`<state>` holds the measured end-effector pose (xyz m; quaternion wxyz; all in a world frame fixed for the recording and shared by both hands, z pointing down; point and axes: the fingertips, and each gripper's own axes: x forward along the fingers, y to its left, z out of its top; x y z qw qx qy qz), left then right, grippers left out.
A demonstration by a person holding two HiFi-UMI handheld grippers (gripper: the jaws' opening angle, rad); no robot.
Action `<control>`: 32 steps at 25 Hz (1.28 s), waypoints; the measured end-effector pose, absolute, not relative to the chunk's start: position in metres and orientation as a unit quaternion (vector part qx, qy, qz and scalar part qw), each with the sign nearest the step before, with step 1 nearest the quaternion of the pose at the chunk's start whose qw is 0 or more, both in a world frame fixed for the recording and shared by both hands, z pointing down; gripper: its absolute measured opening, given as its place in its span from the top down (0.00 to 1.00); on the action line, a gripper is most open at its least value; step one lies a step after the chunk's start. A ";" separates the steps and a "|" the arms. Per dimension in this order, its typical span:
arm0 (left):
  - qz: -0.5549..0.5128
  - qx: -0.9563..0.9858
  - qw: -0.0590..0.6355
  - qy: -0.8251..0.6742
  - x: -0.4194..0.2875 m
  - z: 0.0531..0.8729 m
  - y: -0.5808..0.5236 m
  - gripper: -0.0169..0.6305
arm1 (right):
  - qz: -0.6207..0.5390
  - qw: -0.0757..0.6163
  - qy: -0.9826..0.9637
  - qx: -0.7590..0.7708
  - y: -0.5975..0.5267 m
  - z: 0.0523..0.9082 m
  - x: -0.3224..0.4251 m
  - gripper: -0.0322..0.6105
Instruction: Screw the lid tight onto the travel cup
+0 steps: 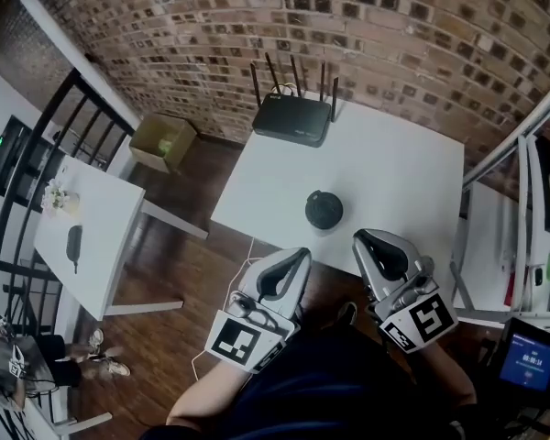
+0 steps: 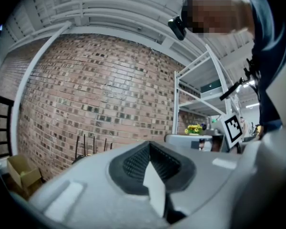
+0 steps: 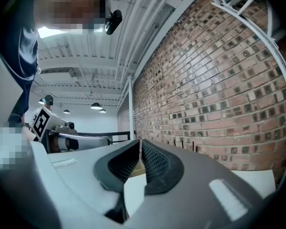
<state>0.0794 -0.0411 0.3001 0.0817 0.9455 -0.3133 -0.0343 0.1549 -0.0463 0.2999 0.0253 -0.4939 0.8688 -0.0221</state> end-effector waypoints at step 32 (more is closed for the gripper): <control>-0.055 0.932 0.099 -0.343 0.026 0.304 -0.052 0.96 | -0.017 0.015 0.886 -0.464 -0.061 0.293 0.095 0.91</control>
